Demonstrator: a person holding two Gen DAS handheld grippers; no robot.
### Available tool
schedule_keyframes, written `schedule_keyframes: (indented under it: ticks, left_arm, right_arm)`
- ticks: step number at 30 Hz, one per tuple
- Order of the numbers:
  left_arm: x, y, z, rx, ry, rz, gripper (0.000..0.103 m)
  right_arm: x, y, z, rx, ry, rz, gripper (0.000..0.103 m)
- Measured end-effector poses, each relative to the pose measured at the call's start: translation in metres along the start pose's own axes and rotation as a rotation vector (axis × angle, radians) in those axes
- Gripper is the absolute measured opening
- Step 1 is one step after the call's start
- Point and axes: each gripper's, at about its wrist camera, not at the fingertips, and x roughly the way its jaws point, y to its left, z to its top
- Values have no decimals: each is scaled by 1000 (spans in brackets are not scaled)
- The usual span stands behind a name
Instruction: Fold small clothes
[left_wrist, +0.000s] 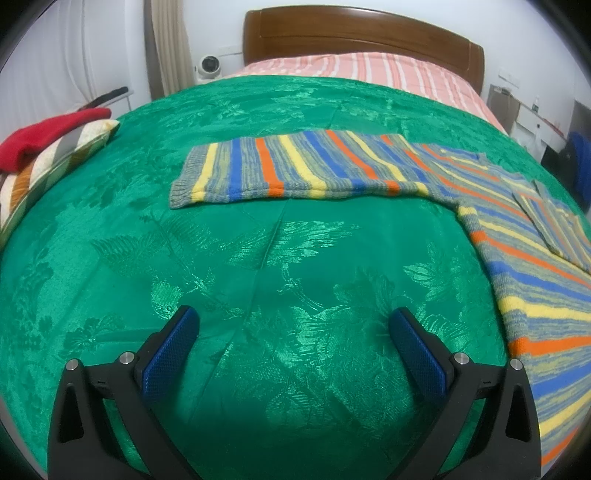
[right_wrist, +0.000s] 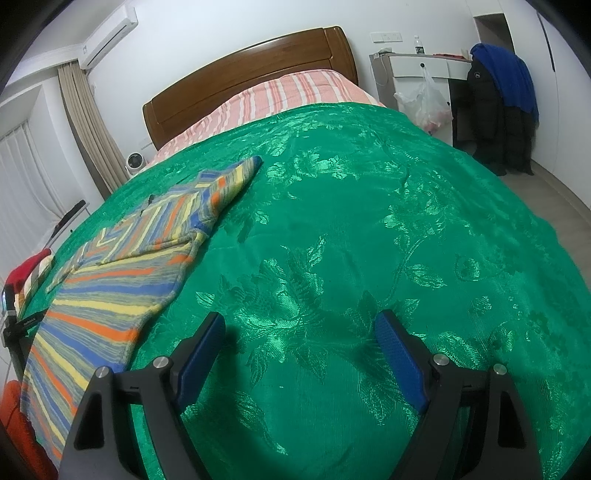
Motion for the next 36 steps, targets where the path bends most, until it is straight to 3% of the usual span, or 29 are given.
schedule_keyframes:
  ticks: [36]
  left_arm:
    - [0,0,0,0,0,0,103]
  right_arm:
    - [-1,1,-1,0,-2,-3,83]
